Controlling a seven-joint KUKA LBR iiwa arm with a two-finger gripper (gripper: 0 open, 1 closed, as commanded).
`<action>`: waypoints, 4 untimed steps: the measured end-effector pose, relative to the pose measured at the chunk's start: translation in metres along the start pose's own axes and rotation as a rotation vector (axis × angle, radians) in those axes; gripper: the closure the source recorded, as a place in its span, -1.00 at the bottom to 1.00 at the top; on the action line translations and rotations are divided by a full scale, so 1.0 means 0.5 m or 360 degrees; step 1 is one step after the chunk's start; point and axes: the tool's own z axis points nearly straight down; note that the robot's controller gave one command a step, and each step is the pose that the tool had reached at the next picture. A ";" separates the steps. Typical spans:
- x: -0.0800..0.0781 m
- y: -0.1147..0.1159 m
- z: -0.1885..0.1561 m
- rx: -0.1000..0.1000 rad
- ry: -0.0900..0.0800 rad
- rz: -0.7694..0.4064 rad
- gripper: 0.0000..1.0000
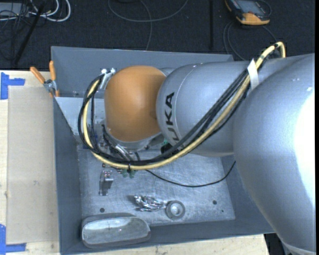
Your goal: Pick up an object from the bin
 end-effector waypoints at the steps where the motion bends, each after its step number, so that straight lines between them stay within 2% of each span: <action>1: 0.101 -0.197 0.109 0.0007 -0.0002 -0.0054 -1.00; 2: 0.087 -0.254 0.201 -0.0003 -0.0006 -0.0304 -1.00; 3: 0.086 -0.255 0.197 -0.0004 -0.0005 -0.0297 1.00; 4: 0.084 -0.256 -0.080 -0.0002 -0.0015 -0.0288 1.00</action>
Offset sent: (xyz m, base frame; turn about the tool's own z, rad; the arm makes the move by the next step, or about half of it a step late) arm -0.0520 -0.0929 -0.0526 -0.0408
